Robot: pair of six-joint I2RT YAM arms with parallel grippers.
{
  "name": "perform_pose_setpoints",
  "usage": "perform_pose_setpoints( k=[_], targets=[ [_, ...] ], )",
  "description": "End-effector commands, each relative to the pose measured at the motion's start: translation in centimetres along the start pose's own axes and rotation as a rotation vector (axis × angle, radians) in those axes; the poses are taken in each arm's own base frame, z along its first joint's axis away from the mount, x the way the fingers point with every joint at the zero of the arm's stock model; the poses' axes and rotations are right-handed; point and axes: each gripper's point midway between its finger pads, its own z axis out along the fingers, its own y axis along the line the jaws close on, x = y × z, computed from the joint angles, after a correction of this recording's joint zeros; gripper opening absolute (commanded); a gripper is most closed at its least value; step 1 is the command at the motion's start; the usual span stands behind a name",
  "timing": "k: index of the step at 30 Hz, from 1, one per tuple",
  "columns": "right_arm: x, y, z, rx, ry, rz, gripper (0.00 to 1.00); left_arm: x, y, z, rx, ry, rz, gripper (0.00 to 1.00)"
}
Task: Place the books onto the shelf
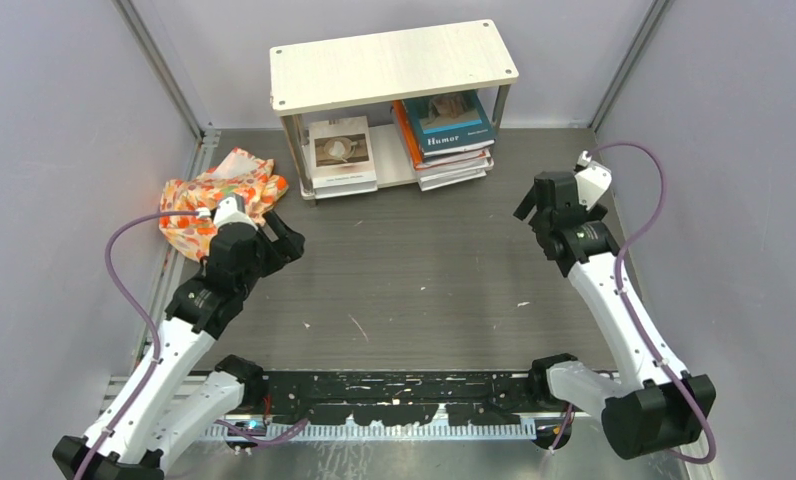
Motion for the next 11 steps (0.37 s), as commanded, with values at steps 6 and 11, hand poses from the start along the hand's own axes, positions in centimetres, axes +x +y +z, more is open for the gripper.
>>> perform_pose_setpoints(
  k=[6, 11],
  targets=[
    [-2.18, -2.37, -1.34, 0.065, -0.127, 0.045, 0.93, -0.68, 1.47, 0.22, -0.054, -0.051, 0.062, 0.82],
    [-2.05, -2.57, -1.45, 0.064, -0.128, 0.040, 0.93, -0.91, 1.75, 0.35, -0.068, -0.064, 0.073, 0.83]
  ],
)
